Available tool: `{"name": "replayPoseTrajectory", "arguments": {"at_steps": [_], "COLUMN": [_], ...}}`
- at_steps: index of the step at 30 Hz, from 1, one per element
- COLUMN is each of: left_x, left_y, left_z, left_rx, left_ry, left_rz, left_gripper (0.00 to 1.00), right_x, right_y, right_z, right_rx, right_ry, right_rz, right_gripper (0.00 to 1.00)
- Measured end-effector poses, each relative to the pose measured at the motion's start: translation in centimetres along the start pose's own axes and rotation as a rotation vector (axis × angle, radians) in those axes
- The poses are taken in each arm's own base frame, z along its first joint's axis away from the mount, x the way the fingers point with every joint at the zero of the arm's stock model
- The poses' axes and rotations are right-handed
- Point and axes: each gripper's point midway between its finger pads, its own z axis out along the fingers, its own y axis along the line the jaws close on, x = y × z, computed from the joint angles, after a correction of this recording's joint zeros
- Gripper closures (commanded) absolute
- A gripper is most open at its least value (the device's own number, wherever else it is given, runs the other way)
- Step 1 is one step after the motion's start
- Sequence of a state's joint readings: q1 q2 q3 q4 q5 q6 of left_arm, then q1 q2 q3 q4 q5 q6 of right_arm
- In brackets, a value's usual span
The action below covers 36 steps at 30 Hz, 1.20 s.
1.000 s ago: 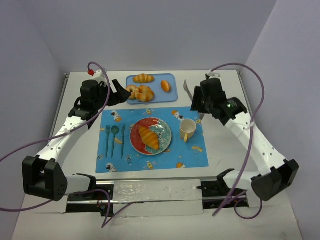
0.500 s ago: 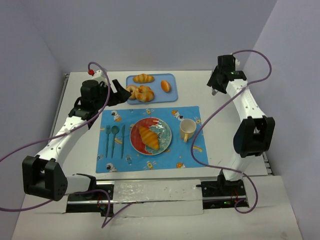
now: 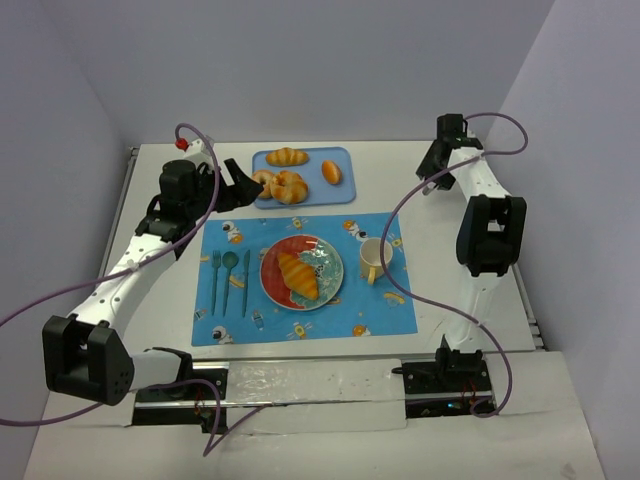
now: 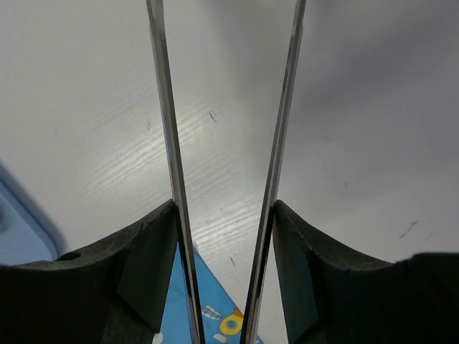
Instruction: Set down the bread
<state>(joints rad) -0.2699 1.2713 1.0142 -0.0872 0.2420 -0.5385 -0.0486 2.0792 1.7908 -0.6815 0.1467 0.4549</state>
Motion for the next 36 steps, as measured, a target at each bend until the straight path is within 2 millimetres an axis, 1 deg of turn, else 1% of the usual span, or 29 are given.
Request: {"name": "replayPoseTrajectory", "arguments": {"at_steps": [5,11,19,22,25,32,34,36], "left_x": [0.0,0.0,0.0,0.0,0.0,0.0,0.0,0.0], "left_y": [0.0,0.0,0.0,-0.1,-0.1,-0.2,-0.2,-0.2], "left_z": [0.0,0.0,0.0,0.0,0.0,-0.1,-0.1,-0.1], "left_rx": [0.001,0.002,0.002,0.003,0.005,0.008,0.008,0.009], "left_ry": [0.0,0.0,0.0,0.001,0.002,0.002,0.002,0.001], "left_rz": [0.0,0.0,0.0,0.0,0.0,0.0,0.0,0.0], "left_gripper": [0.13,0.13,0.13,0.13,0.13,0.13,0.13,0.13], "right_x": [0.0,1.4,2.7,2.9,3.0,3.2,3.3,3.3], "right_y": [0.2,-0.6,-1.3,-1.3,-1.2,-1.1,-1.2,-1.1], "right_z": [1.2,3.4,4.9,5.1,5.1,5.2,5.0,4.3], "right_rx": [-0.002,0.024,0.048,0.05,0.043,0.036,0.035,0.03], "right_ry": [0.012,0.063,0.105,0.112,0.115,0.121,0.12,0.116], "right_rz": [0.001,0.002,-0.001,-0.002,-0.001,-0.001,-0.001,-0.004], "right_gripper": [0.37,0.35,0.3,0.29,0.25,0.23,0.23,0.23]}}
